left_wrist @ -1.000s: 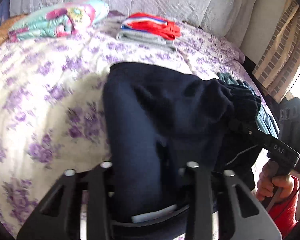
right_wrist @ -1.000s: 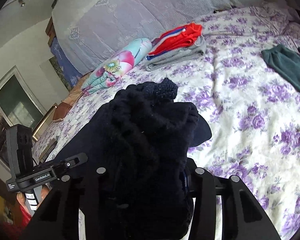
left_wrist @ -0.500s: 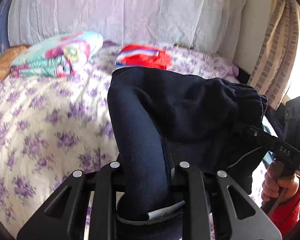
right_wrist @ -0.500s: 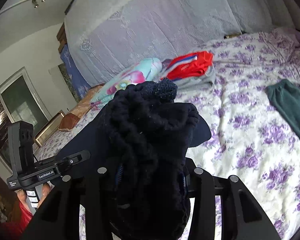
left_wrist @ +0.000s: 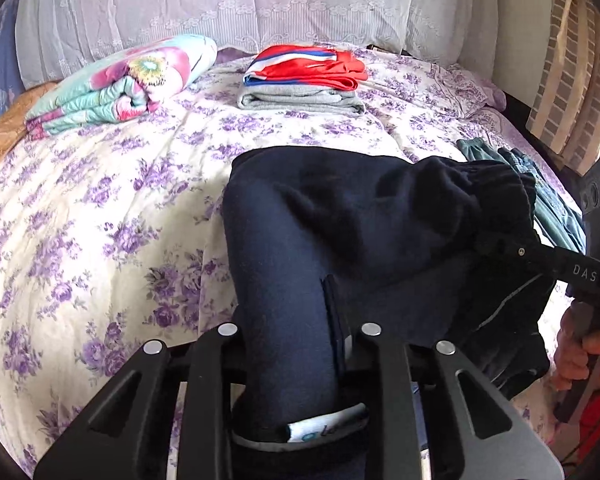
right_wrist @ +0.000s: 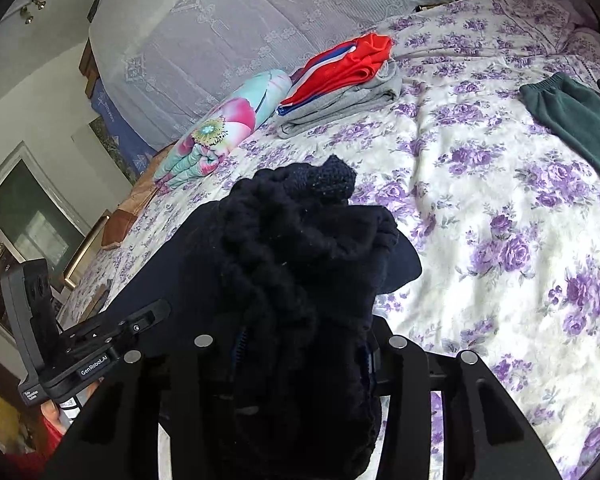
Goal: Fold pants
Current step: 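Lift the navy bundle with both tools off the bed, then carry the navy bundle with both tools onto the grey and red clothes stack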
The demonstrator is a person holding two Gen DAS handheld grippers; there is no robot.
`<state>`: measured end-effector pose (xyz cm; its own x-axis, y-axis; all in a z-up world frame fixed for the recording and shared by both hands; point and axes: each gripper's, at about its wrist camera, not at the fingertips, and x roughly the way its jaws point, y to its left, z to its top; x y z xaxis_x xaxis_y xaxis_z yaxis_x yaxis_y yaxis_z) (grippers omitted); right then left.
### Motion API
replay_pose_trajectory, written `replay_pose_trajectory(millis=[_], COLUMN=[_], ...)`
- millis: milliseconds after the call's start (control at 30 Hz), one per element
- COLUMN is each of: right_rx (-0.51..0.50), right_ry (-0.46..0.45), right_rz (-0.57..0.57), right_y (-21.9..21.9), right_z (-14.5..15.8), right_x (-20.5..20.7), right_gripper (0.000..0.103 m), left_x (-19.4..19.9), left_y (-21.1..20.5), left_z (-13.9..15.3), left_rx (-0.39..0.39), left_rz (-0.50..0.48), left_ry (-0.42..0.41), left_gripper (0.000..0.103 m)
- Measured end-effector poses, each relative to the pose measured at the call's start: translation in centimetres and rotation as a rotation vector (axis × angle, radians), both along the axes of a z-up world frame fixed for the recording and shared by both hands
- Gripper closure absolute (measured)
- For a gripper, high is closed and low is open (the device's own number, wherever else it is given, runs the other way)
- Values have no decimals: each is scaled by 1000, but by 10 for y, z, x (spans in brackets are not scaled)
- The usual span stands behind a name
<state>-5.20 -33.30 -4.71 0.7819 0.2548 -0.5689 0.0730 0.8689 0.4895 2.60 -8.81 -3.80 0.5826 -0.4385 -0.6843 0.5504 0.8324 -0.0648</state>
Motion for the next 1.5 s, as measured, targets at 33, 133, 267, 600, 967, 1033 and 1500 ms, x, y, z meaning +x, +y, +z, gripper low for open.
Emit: replay_pose_trajectory(millis=[33, 133, 267, 600, 967, 1033, 1500], right_rx=[-4, -16, -65, -186, -248, -264, -317], right_ry=[-8, -45, -124, -319, -390, -398, -302], right_rz=[2, 5, 2, -42, -115, -132, -200], right_y=[1, 1, -3, -31, -76, -81, -123], right_z=[4, 20, 59, 161, 191, 194, 150], right_x=[-1, -1, 10, 85, 220, 246, 380], right_gripper=[59, 59, 59, 59, 60, 60, 60], left_x=[-1, -3, 4, 64, 203, 234, 390], left_y=[-2, -4, -12, -53, -115, -129, -176], left_z=[3, 17, 52, 146, 178, 185, 158], left_rx=[7, 6, 11, 13, 37, 38, -59], left_rz=[-3, 1, 0, 26, 60, 76, 162], left_ry=[-17, -55, -155, -413, -452, -448, -224], left_gripper=[82, 83, 83, 83, 83, 83, 84])
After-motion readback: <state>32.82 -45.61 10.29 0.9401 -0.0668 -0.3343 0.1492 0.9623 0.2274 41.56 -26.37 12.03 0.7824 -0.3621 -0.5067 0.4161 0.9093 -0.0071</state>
